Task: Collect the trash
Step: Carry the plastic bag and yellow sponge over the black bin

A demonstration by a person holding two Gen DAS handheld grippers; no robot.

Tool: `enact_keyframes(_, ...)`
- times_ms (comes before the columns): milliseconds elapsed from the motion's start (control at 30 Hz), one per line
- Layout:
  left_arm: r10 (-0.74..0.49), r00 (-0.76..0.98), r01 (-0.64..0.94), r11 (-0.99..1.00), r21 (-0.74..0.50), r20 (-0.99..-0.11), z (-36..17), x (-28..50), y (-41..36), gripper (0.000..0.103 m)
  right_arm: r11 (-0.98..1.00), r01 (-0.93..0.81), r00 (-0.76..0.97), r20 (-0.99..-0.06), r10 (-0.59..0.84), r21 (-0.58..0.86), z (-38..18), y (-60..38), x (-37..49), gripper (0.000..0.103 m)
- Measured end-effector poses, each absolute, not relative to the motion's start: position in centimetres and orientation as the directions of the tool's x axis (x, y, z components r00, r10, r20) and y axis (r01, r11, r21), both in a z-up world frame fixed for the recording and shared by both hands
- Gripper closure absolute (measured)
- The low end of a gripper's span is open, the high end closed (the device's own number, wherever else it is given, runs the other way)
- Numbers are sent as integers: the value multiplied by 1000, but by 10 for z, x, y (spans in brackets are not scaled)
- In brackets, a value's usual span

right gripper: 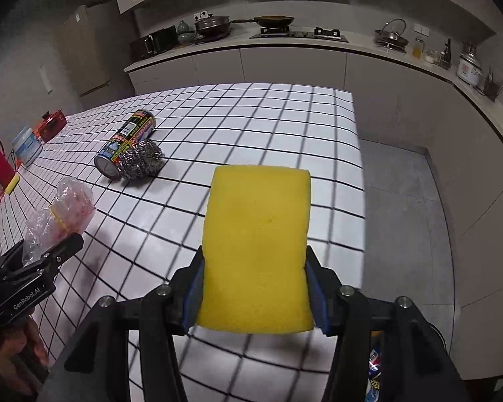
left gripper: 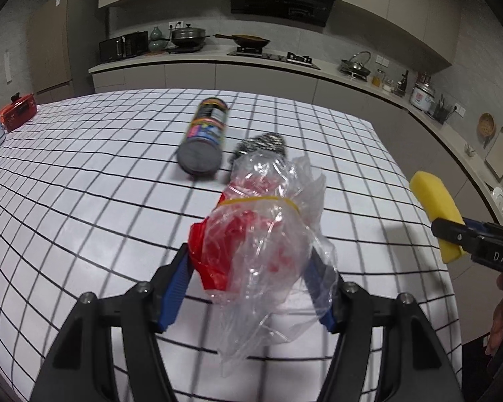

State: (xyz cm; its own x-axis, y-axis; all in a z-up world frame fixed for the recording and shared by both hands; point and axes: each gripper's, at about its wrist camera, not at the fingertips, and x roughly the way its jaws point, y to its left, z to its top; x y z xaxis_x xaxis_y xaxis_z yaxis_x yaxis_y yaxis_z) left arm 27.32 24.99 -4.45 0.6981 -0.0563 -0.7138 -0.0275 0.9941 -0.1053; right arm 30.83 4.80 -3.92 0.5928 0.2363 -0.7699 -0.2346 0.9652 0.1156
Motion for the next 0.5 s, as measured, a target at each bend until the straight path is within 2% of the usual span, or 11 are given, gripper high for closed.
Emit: enact_keyframes(500,-171,686,139,985,-103,-707,-37,239,123,38,990,-75,639,-757,141,120,-28,-94,242,47)
